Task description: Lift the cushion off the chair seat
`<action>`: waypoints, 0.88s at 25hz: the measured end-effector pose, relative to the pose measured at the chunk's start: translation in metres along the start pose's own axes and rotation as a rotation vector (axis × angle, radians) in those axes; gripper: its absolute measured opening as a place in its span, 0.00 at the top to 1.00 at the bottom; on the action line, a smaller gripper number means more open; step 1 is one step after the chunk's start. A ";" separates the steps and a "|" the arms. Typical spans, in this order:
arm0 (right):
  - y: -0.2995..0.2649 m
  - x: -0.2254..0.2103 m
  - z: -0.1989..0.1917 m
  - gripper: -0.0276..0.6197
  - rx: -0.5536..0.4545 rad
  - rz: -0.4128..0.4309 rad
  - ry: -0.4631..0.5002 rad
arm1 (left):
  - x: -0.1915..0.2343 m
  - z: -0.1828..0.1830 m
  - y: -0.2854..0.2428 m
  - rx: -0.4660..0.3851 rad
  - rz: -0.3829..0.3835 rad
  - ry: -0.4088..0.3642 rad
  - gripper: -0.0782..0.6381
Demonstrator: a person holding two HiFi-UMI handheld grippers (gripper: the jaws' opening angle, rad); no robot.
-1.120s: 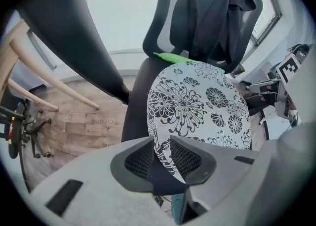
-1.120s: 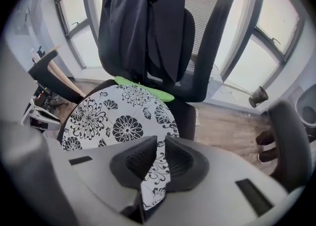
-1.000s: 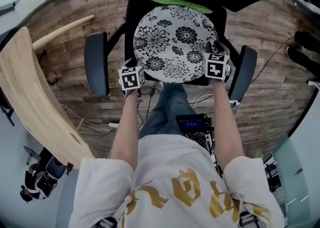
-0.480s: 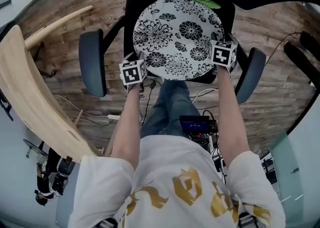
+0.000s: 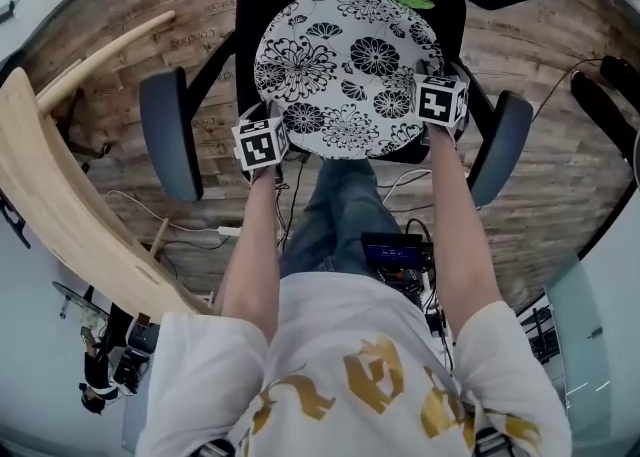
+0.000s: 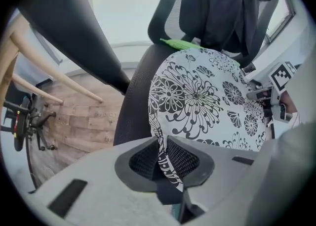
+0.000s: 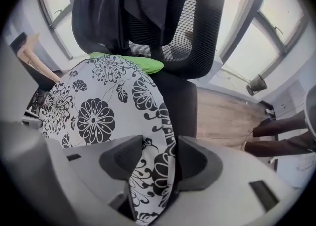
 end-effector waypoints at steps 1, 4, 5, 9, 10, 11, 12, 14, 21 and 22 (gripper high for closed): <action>0.000 0.000 0.000 0.63 0.000 -0.003 0.014 | 0.000 0.000 0.001 -0.010 0.017 -0.004 0.81; -0.001 0.005 0.002 0.65 0.001 -0.016 0.085 | 0.004 -0.004 0.002 -0.044 0.099 0.025 0.77; -0.002 0.008 0.002 0.66 0.002 -0.019 0.114 | 0.005 -0.005 0.002 -0.054 0.126 0.033 0.74; -0.005 0.010 0.004 0.70 0.008 -0.006 0.118 | 0.002 -0.002 -0.007 -0.044 0.154 -0.003 0.73; -0.004 0.010 0.004 0.71 0.005 0.004 0.101 | 0.002 -0.001 -0.009 -0.034 0.142 -0.012 0.73; -0.004 0.009 0.003 0.72 0.000 0.015 0.090 | 0.002 -0.001 -0.010 -0.030 0.127 -0.014 0.74; -0.003 0.009 0.003 0.74 -0.006 0.028 0.089 | 0.003 -0.001 -0.009 -0.028 0.111 -0.010 0.74; -0.003 0.014 0.003 0.82 -0.005 0.055 0.126 | 0.001 -0.002 -0.007 -0.019 0.086 -0.011 0.79; 0.002 0.023 0.004 0.91 0.052 0.097 0.151 | -0.001 0.001 0.001 -0.001 0.068 -0.056 0.84; 0.004 0.023 0.004 0.91 0.055 0.106 0.147 | 0.000 0.003 0.002 -0.001 0.064 -0.056 0.84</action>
Point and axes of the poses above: the fingertips, and each gripper's own axes: y backward along the fingers, x to its left, z out of its top, the point moved 3 cm from there along y, backward along the fingers, and after that the axes turned 13 degrees about z, right-handed, at the moved point
